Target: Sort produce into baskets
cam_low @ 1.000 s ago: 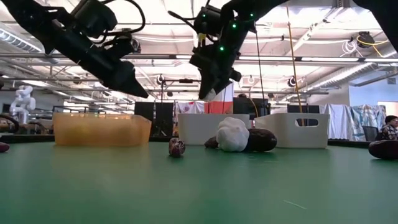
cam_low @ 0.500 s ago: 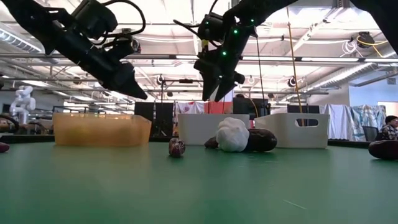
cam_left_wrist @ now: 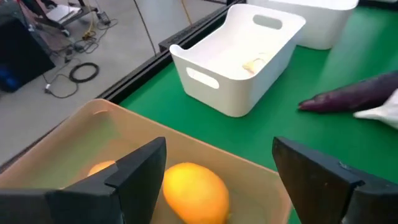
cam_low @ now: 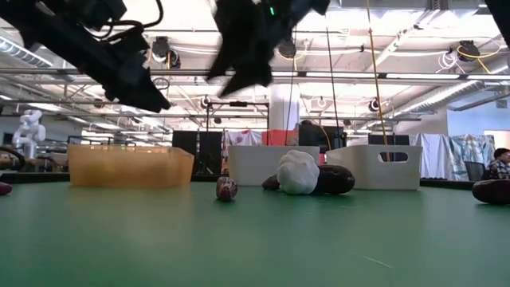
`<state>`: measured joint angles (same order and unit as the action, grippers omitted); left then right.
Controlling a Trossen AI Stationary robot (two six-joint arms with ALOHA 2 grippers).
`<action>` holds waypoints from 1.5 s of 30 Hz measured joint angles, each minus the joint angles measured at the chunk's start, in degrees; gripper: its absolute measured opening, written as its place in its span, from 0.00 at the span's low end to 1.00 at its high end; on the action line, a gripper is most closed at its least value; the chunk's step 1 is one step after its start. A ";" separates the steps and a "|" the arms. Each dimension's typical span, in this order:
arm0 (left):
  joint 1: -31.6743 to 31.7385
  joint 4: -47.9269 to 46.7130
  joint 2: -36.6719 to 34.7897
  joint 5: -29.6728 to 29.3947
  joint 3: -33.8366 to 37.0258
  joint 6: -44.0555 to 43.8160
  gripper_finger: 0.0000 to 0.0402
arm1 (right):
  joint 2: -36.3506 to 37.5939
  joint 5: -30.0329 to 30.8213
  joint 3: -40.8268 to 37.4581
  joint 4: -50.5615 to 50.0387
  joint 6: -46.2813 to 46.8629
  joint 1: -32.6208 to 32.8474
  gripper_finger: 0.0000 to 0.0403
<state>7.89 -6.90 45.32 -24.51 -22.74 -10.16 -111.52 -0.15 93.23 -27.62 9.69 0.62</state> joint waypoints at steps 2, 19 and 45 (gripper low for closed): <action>-0.94 -0.30 -1.08 0.00 0.00 -0.37 0.75 | -0.24 0.47 0.00 0.81 -0.15 2.90 0.71; -5.41 -0.04 -1.77 -1.05 0.00 -1.12 0.75 | -0.81 -0.46 0.02 -40.31 28.79 18.82 0.71; -5.41 4.85 -1.73 -1.01 0.00 1.58 0.75 | -0.77 -2.75 -15.56 -27.00 45.33 37.00 0.71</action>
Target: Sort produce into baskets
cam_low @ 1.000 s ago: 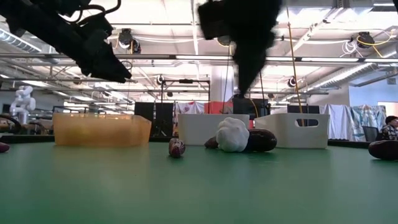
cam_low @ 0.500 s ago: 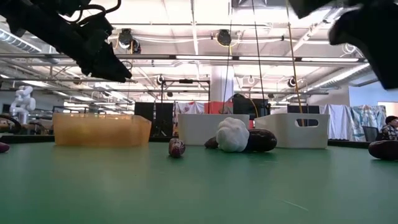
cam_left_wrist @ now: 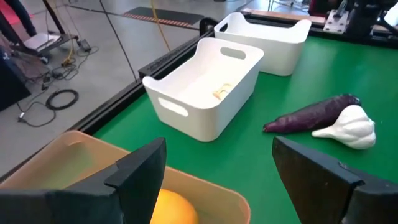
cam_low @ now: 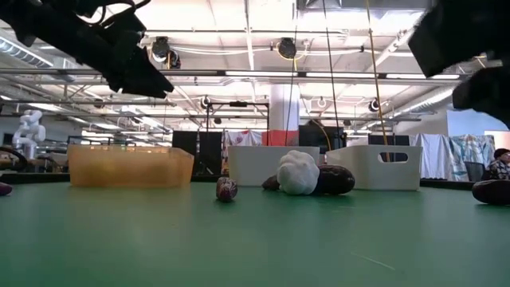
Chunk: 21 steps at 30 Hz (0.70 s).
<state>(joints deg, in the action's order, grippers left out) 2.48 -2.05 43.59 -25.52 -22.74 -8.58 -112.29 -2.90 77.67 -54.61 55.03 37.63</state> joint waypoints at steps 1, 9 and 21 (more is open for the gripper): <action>0.00 0.32 0.00 0.00 0.00 0.04 0.75 | 0.00 -0.01 -0.61 0.45 0.22 0.04 0.71; 0.00 0.25 0.00 0.00 0.00 0.35 0.75 | 0.00 -0.04 -2.60 4.84 -1.37 -0.70 0.61; 0.00 0.05 0.00 0.00 0.00 0.33 0.75 | 1.06 -4.74 -2.60 5.13 -3.26 -3.84 0.27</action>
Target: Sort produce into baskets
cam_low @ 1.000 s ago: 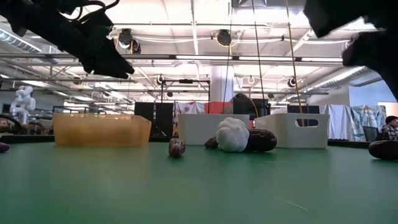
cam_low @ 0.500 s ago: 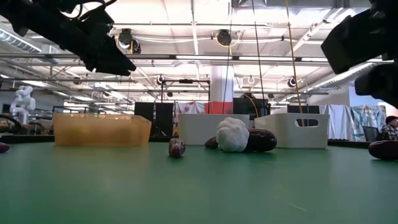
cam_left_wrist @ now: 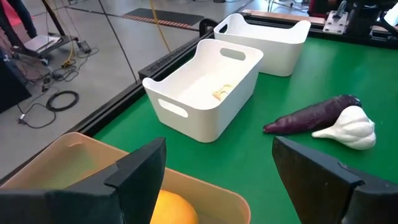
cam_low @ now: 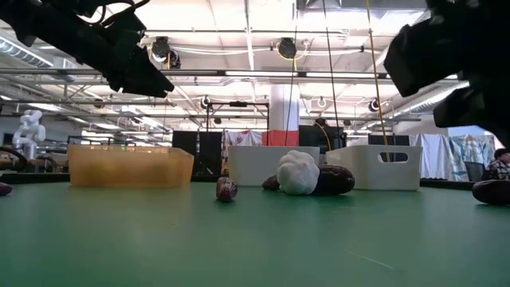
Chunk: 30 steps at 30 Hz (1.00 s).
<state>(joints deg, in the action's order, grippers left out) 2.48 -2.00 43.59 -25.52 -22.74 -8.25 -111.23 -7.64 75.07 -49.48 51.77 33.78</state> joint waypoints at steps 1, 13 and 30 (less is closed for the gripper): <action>0.00 0.00 0.00 -0.01 0.00 0.00 0.75 | 0.29 -0.15 0.02 -0.07 -0.27 -0.12 0.24; 0.00 0.02 0.00 -0.02 0.00 -0.02 0.75 | 8.72 1.98 0.02 -0.21 -17.02 -9.61 0.15; 0.07 0.02 0.00 -0.32 0.00 -0.10 0.75 | 15.91 16.78 0.07 21.38 -55.08 -44.56 0.15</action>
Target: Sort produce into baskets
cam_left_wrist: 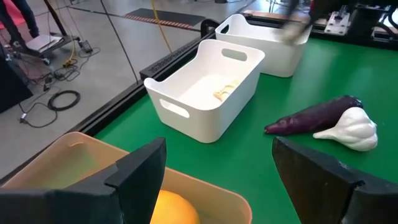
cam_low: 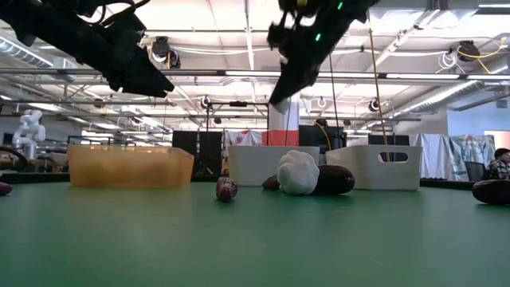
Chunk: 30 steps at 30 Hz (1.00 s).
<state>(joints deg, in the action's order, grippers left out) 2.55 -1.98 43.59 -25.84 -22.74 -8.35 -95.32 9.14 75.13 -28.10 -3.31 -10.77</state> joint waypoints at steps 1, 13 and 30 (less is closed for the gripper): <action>0.00 -0.02 0.00 -0.14 0.00 0.17 0.75 | -0.55 0.02 0.01 1.02 -0.41 -1.71 0.15; 0.00 -0.08 0.00 -0.40 0.00 1.19 0.75 | -5.90 -0.19 0.00 5.58 -0.85 -12.75 0.28; -0.02 -0.39 0.69 0.44 0.00 -0.61 0.75 | -5.41 -7.13 11.08 -20.95 9.68 -10.13 0.54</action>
<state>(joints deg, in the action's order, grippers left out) 2.52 -2.37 44.29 -25.40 -22.74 -8.96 -100.73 2.01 86.21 -49.05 6.36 -20.91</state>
